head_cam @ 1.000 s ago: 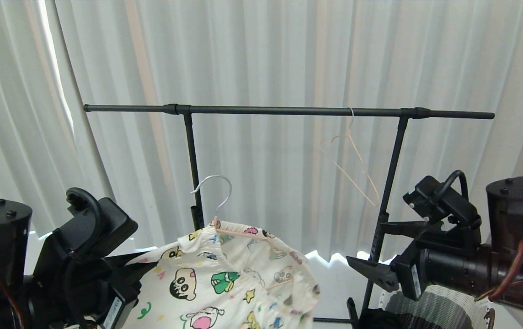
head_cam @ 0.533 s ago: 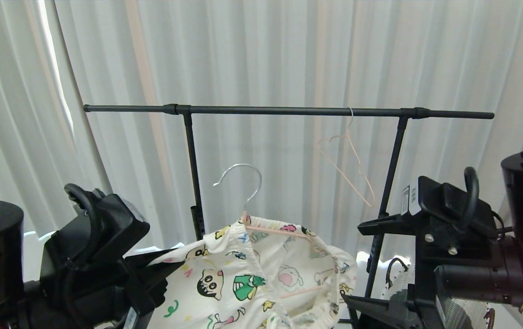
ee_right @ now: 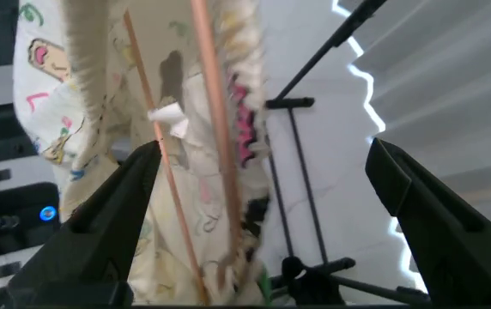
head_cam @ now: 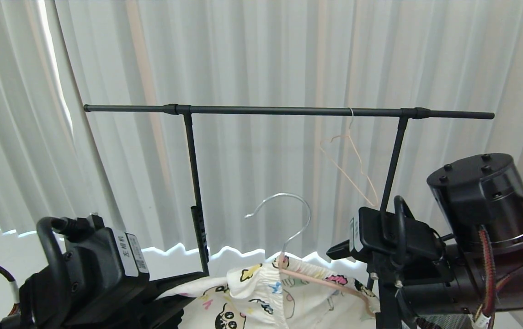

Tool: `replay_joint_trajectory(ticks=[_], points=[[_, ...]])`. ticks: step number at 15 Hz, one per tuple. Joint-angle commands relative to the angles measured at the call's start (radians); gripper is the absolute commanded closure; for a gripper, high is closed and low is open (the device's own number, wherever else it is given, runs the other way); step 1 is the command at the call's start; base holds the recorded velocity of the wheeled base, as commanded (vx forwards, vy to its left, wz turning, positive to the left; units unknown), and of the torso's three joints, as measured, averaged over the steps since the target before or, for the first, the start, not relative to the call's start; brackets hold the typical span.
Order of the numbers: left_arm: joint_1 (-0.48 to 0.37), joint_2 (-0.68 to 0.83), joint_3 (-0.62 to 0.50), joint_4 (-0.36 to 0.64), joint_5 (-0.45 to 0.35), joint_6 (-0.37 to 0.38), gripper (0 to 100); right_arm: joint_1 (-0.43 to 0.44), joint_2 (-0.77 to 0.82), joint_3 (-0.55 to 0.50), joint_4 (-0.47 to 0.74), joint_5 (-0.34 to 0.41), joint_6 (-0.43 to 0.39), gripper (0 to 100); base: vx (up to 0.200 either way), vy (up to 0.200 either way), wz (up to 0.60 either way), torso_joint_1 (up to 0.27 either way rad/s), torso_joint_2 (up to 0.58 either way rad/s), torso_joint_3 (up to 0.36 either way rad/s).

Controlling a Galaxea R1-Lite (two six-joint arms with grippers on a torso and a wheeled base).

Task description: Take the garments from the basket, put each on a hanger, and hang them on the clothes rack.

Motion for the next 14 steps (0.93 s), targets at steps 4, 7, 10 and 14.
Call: replay_joint_trajectory(ticks=[4, 7, 10, 14], points=[[-0.003, -0.011, 0.012, -0.032, 0.002, 0.001, 100, 0.014, 0.015, -0.026, 0.016, 0.004, 0.075, 0, 0.000, 0.000, 0.00, 0.000, 0.00, 0.000], [-0.003, -0.011, 0.018, -0.032, 0.002, 0.001, 100, 0.015, 0.016, -0.029, 0.017, 0.004, 0.091, 100, 0.000, 0.000, 0.00, 0.000, 0.00, 0.000], [-0.003, -0.014, 0.019, -0.034, 0.002, 0.001, 100, 0.014, 0.016, -0.023, 0.017, -0.001, 0.095, 100, 0.000, 0.000, 0.00, 0.000, 0.00, 0.000], [-0.003, -0.022, 0.019, -0.034, 0.002, 0.001, 100, 0.012, 0.019, -0.023, 0.017, -0.008, 0.100, 100, 0.000, 0.000, 0.00, 0.000, 0.00, 0.000]])
